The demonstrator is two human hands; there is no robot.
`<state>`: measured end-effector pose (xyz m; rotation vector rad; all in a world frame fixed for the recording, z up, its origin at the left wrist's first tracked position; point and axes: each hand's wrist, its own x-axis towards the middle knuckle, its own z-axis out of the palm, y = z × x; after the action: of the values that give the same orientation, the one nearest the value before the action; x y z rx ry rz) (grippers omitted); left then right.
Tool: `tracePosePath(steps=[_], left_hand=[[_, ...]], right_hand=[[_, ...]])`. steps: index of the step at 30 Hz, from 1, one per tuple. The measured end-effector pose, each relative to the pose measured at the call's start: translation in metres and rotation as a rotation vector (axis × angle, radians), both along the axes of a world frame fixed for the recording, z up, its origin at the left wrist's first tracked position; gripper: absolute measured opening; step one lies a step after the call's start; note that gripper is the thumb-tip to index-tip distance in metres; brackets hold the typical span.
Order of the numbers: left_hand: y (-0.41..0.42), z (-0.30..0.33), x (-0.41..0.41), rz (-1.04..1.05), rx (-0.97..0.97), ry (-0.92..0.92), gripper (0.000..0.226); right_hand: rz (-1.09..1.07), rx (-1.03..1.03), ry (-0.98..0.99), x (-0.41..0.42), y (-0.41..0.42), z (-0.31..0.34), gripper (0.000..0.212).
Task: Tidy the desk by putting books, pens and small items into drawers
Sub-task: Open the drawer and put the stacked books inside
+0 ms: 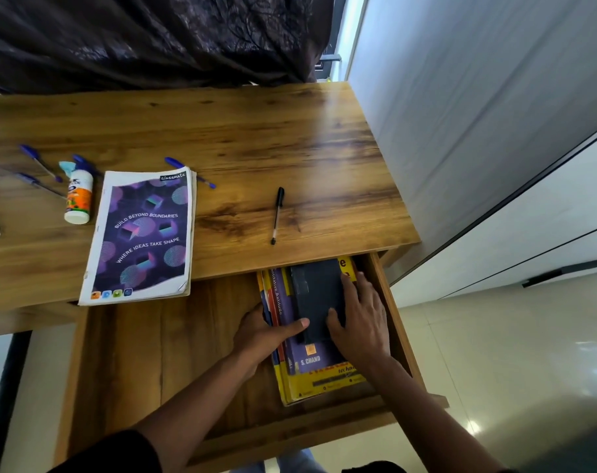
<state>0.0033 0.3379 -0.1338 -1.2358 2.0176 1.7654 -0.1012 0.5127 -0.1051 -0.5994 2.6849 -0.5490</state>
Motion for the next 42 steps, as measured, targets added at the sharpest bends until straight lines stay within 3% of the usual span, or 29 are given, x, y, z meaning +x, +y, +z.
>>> tracePosePath(steps=[2,7,11,16,18,20,23,25,29,33,39,42], left_hand=[[0.0,0.0,-0.003,-0.004,0.003,0.009,0.056],[-0.004,0.001,-0.009,-0.064,0.046,-0.001,0.097],[-0.003,0.004,-0.008,-0.064,0.071,-0.022,0.104],[-0.015,0.003,0.005,-0.034,0.146,-0.031,0.072],[-0.026,0.003,0.016,0.036,0.077,-0.079,0.074],[-0.043,0.007,0.031,0.075,-0.036,-0.088,0.055],[-0.075,0.017,0.06,0.252,-0.031,-0.072,0.018],[-0.1,0.022,0.081,0.5,0.12,-0.029,0.027],[-0.143,0.036,0.115,0.912,0.392,0.25,0.041],[-0.169,0.059,0.121,1.064,0.482,0.458,0.037],[-0.179,0.064,0.112,1.067,0.404,0.427,0.037],[-0.181,0.068,0.114,1.039,0.406,0.446,0.023]], right_hand=[[0.054,-0.057,-0.031,-0.003,-0.002,0.001,0.071],[0.023,-0.069,-0.02,-0.008,-0.005,0.002,0.065],[0.001,-0.034,-0.02,-0.005,-0.011,0.0,0.065],[0.019,0.053,0.22,0.002,-0.032,0.008,0.058],[0.142,-0.03,0.349,0.006,-0.048,0.013,0.047],[0.237,-0.171,0.38,0.013,-0.072,0.02,0.035],[0.214,-0.383,0.128,0.028,-0.117,0.034,0.028],[0.131,-0.452,-0.138,0.039,-0.147,0.042,0.027],[-0.03,-0.483,-0.527,0.061,-0.202,0.045,0.039],[-0.205,-0.551,-0.647,0.077,-0.242,0.021,0.05],[-0.375,-0.632,-0.639,0.093,-0.263,0.012,0.05],[-0.437,-0.655,-0.659,0.089,-0.264,0.021,0.048]])
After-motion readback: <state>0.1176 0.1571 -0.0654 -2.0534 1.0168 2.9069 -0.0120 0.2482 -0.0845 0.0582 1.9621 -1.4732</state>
